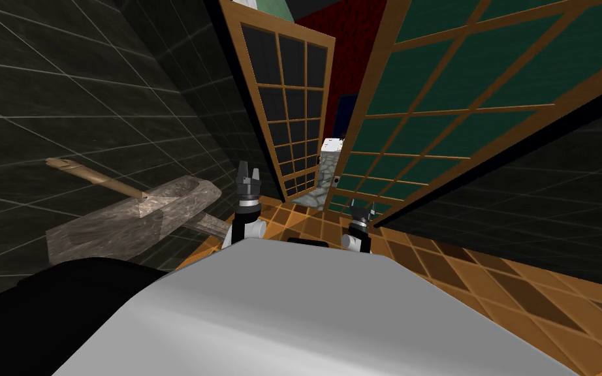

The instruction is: Push the door open

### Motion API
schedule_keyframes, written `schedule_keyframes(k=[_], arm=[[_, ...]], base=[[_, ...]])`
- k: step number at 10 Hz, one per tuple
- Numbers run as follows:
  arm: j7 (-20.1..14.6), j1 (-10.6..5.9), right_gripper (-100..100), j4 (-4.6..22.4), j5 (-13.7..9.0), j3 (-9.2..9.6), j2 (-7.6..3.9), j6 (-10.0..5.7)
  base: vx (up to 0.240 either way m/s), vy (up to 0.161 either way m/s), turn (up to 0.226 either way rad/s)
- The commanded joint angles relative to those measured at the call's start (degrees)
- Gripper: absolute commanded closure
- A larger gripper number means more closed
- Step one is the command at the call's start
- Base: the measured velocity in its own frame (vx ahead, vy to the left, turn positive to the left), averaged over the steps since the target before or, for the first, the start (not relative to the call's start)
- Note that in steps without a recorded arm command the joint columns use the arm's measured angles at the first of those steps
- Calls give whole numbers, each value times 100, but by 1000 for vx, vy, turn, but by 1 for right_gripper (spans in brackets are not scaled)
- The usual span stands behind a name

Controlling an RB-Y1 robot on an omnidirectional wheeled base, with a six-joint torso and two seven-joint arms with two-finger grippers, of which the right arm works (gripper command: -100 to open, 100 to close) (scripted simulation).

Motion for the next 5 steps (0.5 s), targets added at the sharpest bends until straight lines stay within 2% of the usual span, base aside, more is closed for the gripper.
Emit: schedule_keyframes(k=[1, 2, 3, 5], arm=[[-189, -107, -100, 286, -112, 3, 7, -89], [-189, -107, -100, 307, -112, 3, 7, -89], [-287, -157, -100, 463, -178, 8, 21, -129], [-477, -255, -100, 766, -306, 18, 54, -206]], base=[[87, -49, 185], [55, -34, 53], [41, -28, 108], [72, -46, 178]])
